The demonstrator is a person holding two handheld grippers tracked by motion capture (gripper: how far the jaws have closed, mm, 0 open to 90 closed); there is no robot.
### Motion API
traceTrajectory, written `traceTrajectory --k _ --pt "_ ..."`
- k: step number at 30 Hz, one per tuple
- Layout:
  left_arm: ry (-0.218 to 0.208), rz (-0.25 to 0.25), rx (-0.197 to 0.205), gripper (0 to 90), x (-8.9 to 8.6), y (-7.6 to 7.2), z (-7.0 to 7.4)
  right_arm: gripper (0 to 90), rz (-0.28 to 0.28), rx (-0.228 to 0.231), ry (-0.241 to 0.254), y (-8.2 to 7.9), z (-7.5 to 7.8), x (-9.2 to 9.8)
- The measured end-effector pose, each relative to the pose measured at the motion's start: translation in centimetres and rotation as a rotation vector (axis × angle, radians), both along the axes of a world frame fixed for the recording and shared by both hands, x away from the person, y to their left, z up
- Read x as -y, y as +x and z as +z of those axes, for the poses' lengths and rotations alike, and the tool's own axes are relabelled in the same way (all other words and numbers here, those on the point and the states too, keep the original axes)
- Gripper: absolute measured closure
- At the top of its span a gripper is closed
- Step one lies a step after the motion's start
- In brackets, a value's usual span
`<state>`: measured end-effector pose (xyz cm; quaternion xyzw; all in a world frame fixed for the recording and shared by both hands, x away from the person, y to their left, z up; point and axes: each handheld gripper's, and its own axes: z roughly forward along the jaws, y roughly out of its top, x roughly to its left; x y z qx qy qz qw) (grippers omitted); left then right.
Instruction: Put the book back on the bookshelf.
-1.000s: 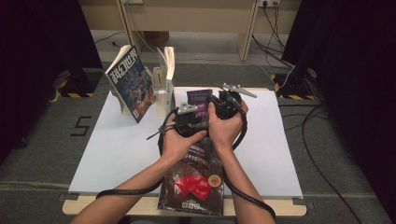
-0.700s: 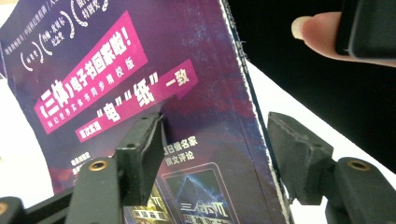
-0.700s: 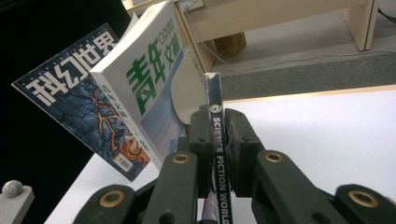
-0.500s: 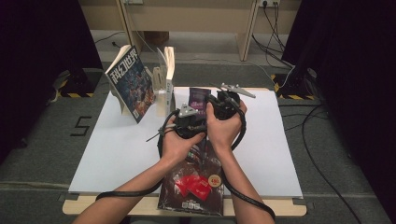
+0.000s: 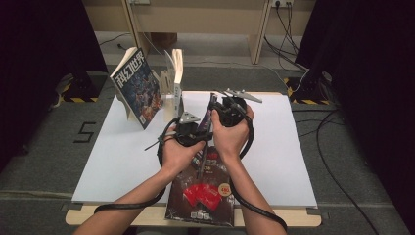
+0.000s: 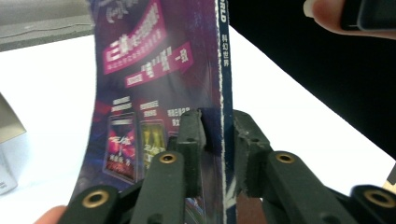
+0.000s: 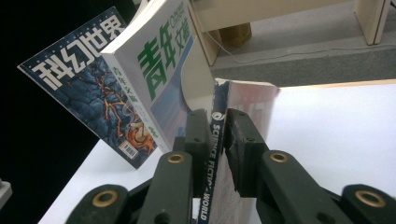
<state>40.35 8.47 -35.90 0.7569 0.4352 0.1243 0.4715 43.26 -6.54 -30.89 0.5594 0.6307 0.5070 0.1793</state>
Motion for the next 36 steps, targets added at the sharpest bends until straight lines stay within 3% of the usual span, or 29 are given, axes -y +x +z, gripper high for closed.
traceTrajectory --k 3,6,7,11,17,25,36 --pt "0.013 0.006 0.014 80.3 -0.8 -0.1 0.0 74.4 0.016 -0.003 -0.005 0.1 0.0 -0.2" --pt "-0.010 0.005 0.004 83.7 -1.7 0.0 -0.1 68.3 0.039 -0.007 -0.032 0.3 0.0 -0.3" --pt "-0.011 0.003 0.007 83.9 -2.1 0.0 -0.2 67.8 0.052 -0.012 -0.026 0.4 0.0 -0.2" --pt "-0.017 -0.020 0.010 84.0 -2.9 -0.2 -0.6 65.1 0.064 0.044 0.022 0.0 0.4 0.8" --pt "-0.032 -0.046 0.013 84.2 -3.5 -0.4 -0.7 64.4 0.017 0.070 0.036 -0.2 0.9 3.0" --pt "-0.050 -0.079 0.036 84.3 -4.8 -0.8 -0.1 66.2 -0.029 0.055 0.038 -0.3 0.0 5.7" --pt "-0.114 -0.074 0.097 84.3 -9.6 -2.4 1.4 67.8 -0.065 0.018 0.028 -0.5 -1.8 7.8"
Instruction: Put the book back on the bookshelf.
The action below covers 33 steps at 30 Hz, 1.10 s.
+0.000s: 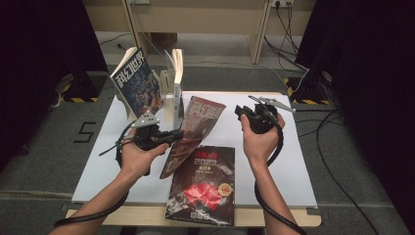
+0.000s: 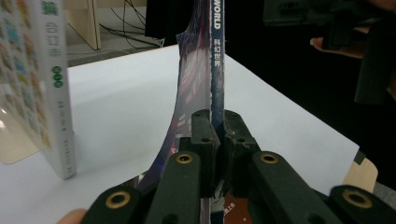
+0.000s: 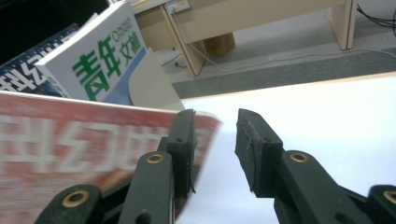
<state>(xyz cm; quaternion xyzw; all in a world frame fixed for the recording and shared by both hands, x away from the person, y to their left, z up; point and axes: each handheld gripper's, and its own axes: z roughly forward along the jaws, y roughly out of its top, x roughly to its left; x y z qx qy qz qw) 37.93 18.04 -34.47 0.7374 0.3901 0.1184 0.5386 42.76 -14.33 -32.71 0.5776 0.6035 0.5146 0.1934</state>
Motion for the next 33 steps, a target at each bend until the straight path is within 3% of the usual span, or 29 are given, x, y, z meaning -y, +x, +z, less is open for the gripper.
traceTrajectory --k 6,11,23,33 --pt "-0.006 0.002 0.052 84.3 -2.3 -1.4 0.3 68.5 -0.008 -0.006 -0.014 -0.1 -0.5 0.4" --pt "-0.020 0.007 0.058 84.2 -3.9 -2.2 0.5 68.7 -0.008 -0.016 -0.011 0.0 -0.6 0.2" --pt "-0.071 0.005 0.036 84.3 -7.2 -3.9 1.2 68.7 -0.006 -0.030 -0.023 0.1 -1.5 0.1" --pt "-0.067 0.027 0.037 84.3 -9.2 -5.1 1.6 68.7 -0.011 -0.044 -0.027 0.1 -2.3 0.3"
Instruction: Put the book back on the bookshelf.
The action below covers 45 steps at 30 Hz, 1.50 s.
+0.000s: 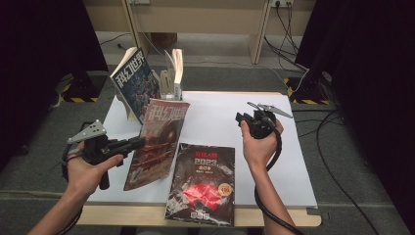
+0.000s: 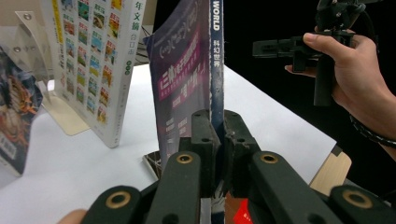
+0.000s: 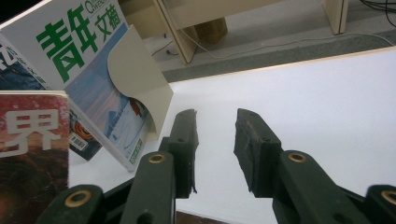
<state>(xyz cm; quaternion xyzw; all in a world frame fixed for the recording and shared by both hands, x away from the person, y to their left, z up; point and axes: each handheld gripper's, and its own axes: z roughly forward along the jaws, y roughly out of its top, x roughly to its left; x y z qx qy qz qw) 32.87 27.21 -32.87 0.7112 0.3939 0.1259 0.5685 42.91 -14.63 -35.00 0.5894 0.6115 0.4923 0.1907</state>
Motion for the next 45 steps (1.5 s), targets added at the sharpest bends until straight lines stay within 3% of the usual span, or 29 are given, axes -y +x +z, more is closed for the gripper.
traceTrajectory --k 6,10,28,37,45 --pt "-0.012 0.008 -0.002 84.3 -0.7 -0.5 0.0 68.6 -0.003 -0.007 0.006 0.0 -0.1 0.1" --pt "-0.011 0.032 0.025 84.3 -1.1 -1.0 0.0 68.6 -0.003 -0.007 0.001 0.0 -0.3 0.2" --pt "-0.044 0.136 0.078 84.3 -3.8 -2.1 0.6 68.7 -0.010 -0.018 0.003 -0.1 -0.8 0.2" --pt "-0.039 0.195 0.095 84.3 -4.8 -1.2 0.7 68.8 -0.013 -0.021 0.003 -0.1 -1.2 0.4" --pt "-0.025 0.258 0.118 84.3 -5.0 1.2 0.9 68.8 -0.018 -0.026 -0.004 -0.2 -1.4 0.8"
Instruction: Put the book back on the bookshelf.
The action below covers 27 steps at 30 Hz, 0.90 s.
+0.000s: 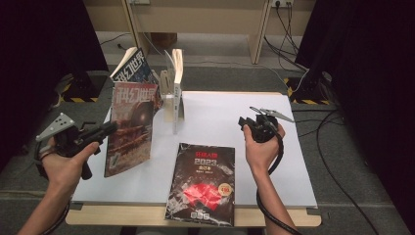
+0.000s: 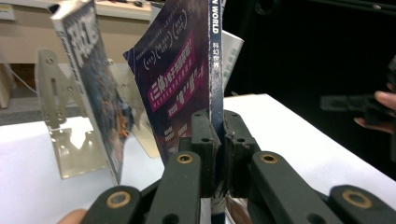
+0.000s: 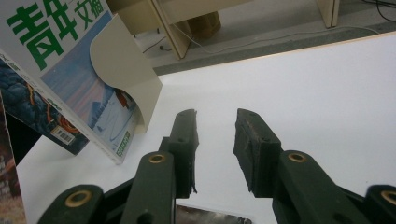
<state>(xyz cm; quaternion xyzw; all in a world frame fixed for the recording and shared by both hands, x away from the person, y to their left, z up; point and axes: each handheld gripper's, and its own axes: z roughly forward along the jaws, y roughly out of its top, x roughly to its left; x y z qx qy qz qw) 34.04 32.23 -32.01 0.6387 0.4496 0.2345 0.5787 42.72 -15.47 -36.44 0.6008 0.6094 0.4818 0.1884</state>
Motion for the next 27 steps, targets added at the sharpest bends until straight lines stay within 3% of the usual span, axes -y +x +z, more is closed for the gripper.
traceTrajectory --k 4,9,27 --pt "-0.013 0.032 0.008 84.3 0.1 1.7 0.1 68.7 -0.004 -0.006 -0.001 0.0 -0.3 0.3" --pt "0.000 0.061 0.017 84.3 0.5 3.7 0.3 68.7 -0.005 -0.011 0.000 -0.1 -0.5 0.5" --pt "-0.016 0.132 0.006 84.3 1.9 10.4 1.4 68.6 -0.015 -0.034 -0.004 -0.4 -1.9 1.3"
